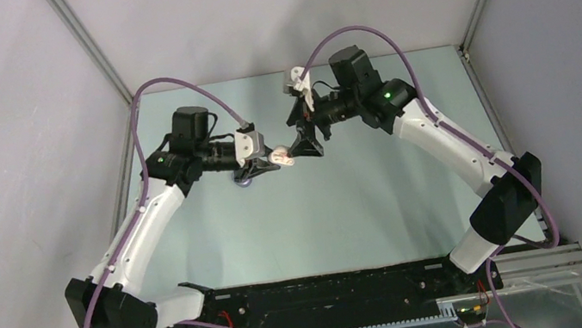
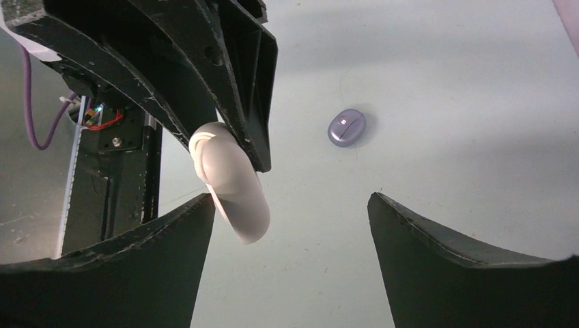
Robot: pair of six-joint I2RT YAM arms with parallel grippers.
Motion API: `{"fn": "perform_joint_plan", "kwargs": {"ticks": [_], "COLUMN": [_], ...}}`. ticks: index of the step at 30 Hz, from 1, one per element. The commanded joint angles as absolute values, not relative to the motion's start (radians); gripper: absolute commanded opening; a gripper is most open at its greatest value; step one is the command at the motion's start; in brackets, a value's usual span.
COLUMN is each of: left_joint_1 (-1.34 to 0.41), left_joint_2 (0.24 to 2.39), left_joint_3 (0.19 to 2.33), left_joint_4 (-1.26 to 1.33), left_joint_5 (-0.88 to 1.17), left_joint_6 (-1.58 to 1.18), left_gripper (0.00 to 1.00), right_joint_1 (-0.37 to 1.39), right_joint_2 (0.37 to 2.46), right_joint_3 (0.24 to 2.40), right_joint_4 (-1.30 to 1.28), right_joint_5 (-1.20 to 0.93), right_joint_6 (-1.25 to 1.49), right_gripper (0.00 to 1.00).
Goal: Insert the wireless bluetooth earbuds into the charging case
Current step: Open the charging case, then adjust the earbud with the charging case.
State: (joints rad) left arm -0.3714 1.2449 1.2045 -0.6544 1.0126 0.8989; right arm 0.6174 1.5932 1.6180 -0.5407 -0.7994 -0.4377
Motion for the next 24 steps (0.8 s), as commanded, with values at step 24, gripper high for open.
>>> {"fn": "perform_joint_plan", "kwargs": {"ticks": [24], "left_joint_1": [-0.381], "left_joint_2": [1.216], "left_joint_3": [1.215], "left_joint_4": [-0.632], "left_joint_5": [1.006], "left_joint_6": [0.904], "left_gripper": [0.00], "right_joint_1": [0.672], "right_joint_2": [1.608], "right_joint_3": [1.687], "right_joint_4": [-0.499], "right_joint_5": [-0.751], "right_joint_6": [-0.448], "right_gripper": [0.84]}}
